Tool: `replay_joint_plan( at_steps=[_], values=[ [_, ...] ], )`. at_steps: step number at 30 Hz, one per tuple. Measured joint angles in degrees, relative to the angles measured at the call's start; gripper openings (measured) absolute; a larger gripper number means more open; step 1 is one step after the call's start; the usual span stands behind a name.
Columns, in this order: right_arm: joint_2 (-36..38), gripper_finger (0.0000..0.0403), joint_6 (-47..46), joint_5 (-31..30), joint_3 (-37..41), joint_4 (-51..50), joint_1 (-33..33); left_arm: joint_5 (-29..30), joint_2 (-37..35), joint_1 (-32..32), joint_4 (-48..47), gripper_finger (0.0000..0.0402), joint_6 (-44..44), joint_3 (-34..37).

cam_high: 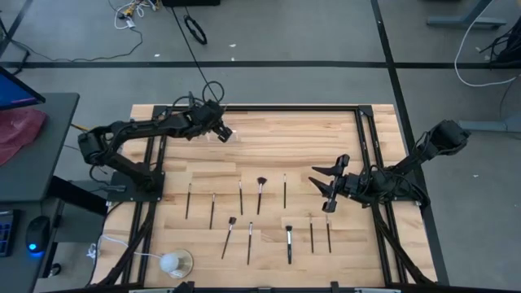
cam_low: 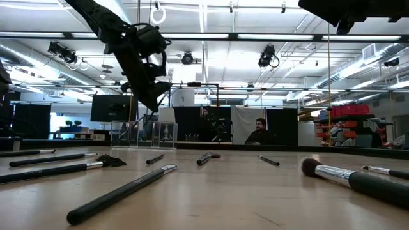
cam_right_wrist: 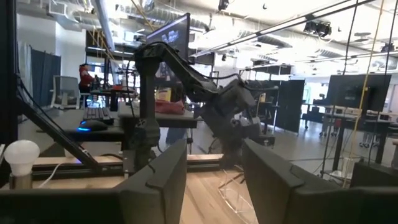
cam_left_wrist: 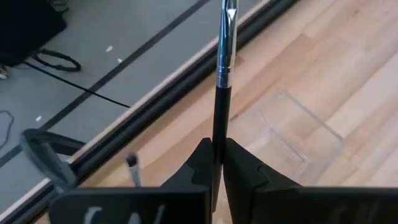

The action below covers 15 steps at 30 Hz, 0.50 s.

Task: Put items in baskets/containers
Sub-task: Put the eyeshadow brush into the middle section of the transparent organizer

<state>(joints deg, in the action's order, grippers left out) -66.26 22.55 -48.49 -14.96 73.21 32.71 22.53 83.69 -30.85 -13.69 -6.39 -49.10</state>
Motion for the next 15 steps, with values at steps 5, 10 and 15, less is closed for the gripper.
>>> replay_joint_plan(
  at_steps=[5,10,15],
  values=[
    [0.0,0.0155,0.0,0.0,0.0,0.0,0.0,-0.6,1.9,0.0,-0.3,0.0023,0.0,0.0],
    [0.0,0.0155,0.0,0.0,0.0,0.0,0.0,-0.8,3.4,-0.2,-1.8,0.0024,-0.4,0.0],
    [0.0,0.0155,0.0,0.0,0.0,0.0,0.0,-0.9,4.1,-0.2,-3.1,0.0025,-0.7,0.0]
  ],
)
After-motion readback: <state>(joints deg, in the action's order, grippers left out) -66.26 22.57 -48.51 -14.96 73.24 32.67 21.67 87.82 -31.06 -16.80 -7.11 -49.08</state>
